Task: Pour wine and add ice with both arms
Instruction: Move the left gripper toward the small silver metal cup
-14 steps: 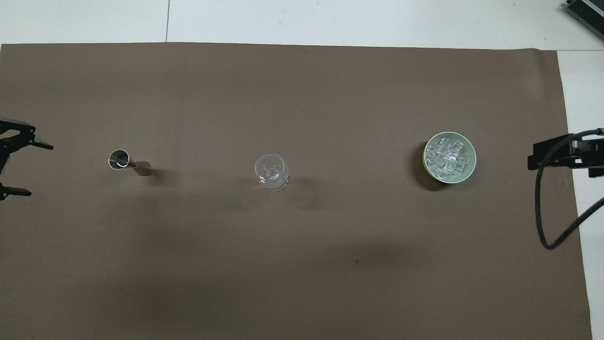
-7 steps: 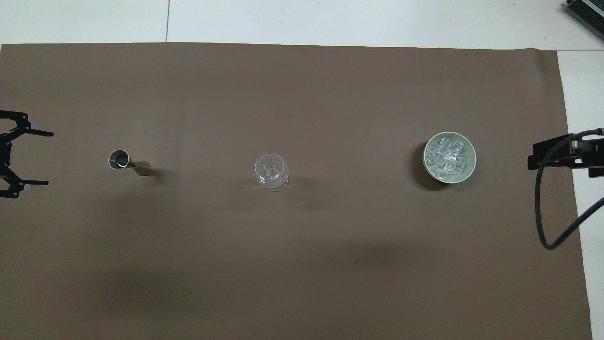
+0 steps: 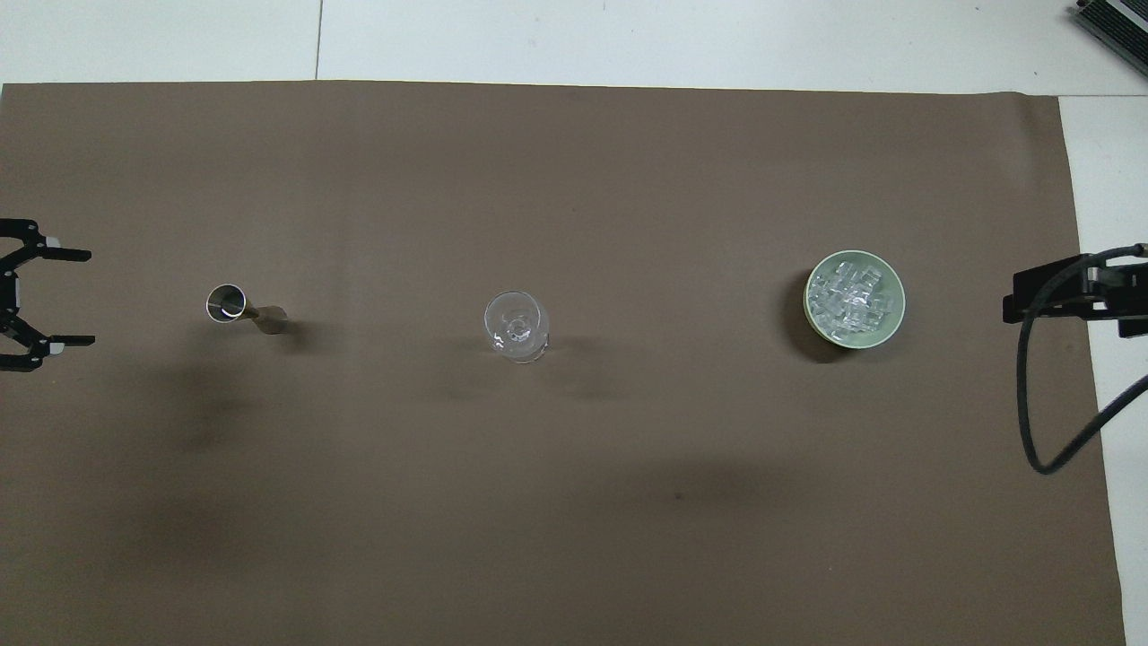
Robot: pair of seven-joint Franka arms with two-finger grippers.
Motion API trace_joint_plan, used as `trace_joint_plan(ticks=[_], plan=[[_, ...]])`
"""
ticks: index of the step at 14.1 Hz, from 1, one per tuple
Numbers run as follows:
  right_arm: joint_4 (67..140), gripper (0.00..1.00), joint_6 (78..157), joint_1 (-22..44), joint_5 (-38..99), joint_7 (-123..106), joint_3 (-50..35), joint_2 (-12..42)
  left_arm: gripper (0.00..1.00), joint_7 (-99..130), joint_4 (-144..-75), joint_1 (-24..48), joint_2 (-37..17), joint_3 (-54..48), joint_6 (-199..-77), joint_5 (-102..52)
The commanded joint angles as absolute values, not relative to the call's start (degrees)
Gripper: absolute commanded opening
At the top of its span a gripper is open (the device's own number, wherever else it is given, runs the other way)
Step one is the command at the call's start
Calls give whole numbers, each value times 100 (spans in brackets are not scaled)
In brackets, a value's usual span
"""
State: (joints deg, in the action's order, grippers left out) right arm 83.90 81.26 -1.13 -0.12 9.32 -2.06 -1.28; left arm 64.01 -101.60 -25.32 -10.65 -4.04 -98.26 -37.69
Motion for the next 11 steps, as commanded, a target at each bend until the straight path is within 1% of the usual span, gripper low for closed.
trace_joint_plan(ticks=[1,6,7,9,11], plan=[[8534,100,8218,-114,123,976,-167,-246,100,6522,-10204,-2698,-1291,-466,-9949,-4191],[8534,100,8218,-114,123,976,-167,-246,100,6495,-10265,-2725,-1722,-466,-10107,-4745],[8534,100,8218,-114,123,976,-167,-246,100,6452,-10274,-2794,-1879,-475,-10107,-4955],[8534,100,8218,-114,123,976,-167,-246,100,5823,-10292,-2979,-2161,-501,-9976,-5167],[8534,100,8218,-114,123,976,-167,-246,100,5345,-10432,-2997,-2267,-501,-9897,-5351]])
